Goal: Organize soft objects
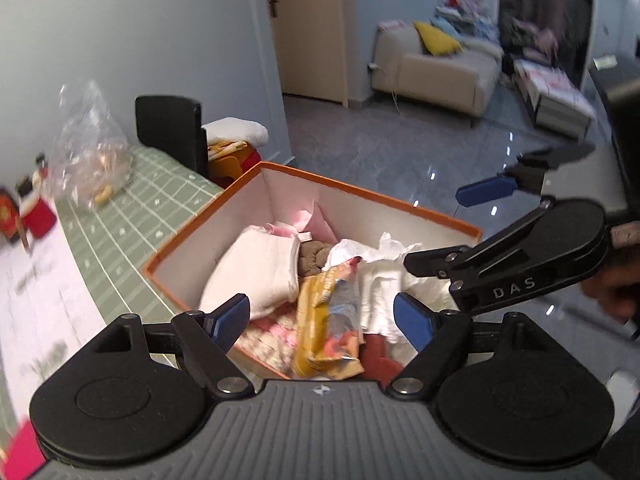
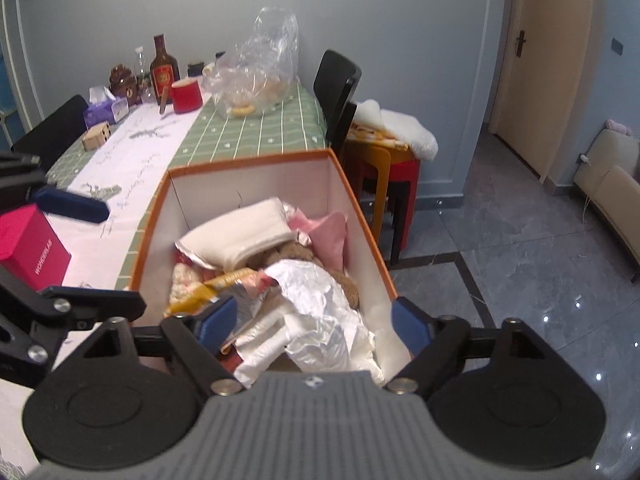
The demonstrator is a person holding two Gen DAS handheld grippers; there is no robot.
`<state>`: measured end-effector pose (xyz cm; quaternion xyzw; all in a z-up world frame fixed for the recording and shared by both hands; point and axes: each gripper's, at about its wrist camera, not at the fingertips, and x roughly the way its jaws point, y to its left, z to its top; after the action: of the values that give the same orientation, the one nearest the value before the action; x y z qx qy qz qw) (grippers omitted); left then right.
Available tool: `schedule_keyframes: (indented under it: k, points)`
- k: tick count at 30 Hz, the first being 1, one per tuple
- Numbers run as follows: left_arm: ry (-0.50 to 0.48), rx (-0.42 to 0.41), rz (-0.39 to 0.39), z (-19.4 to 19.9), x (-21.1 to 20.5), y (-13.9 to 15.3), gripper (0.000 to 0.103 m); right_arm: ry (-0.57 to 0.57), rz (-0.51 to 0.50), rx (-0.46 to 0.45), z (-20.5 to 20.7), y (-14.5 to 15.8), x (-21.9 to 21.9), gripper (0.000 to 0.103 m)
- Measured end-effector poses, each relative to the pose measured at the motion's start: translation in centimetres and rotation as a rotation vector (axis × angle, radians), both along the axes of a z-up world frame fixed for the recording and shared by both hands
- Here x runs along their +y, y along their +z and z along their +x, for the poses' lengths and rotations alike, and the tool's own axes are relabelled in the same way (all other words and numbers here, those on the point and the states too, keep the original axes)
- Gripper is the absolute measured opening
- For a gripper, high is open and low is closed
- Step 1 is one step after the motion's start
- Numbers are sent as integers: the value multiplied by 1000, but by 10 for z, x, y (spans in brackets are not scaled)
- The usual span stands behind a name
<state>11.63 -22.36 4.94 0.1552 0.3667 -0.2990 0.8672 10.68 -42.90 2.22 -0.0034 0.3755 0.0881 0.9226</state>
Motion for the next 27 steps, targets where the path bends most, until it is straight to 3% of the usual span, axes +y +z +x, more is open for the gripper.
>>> schedule_keyframes:
  k: [3, 8, 12, 14, 17, 20, 27]
  points:
    - [54, 41, -110, -8, 19, 7, 101, -13, -16, -52, -18, 9, 8, 100]
    - [155, 24, -143, -14, 39, 7, 102, -41, -26, -72, -44, 11, 15, 100]
    - [207, 48, -191, -13, 47, -1, 102, -132, -45, -84, -59, 18, 23, 100]
    - [251, 64, -163, -9, 47, -5, 102, -162, -14, -94, -64, 23, 25, 100]
    - [299, 22, -149, -14, 52, -9, 102, -206, 20, -121, -71, 29, 30, 100]
    - [357, -33, -50, -19, 48, -16, 102, -242, 0, -124, -73, 29, 39, 100]
    - [388, -31, -15, -22, 49, -32, 102, -263, -53, -29, -61, 5, 38, 100]
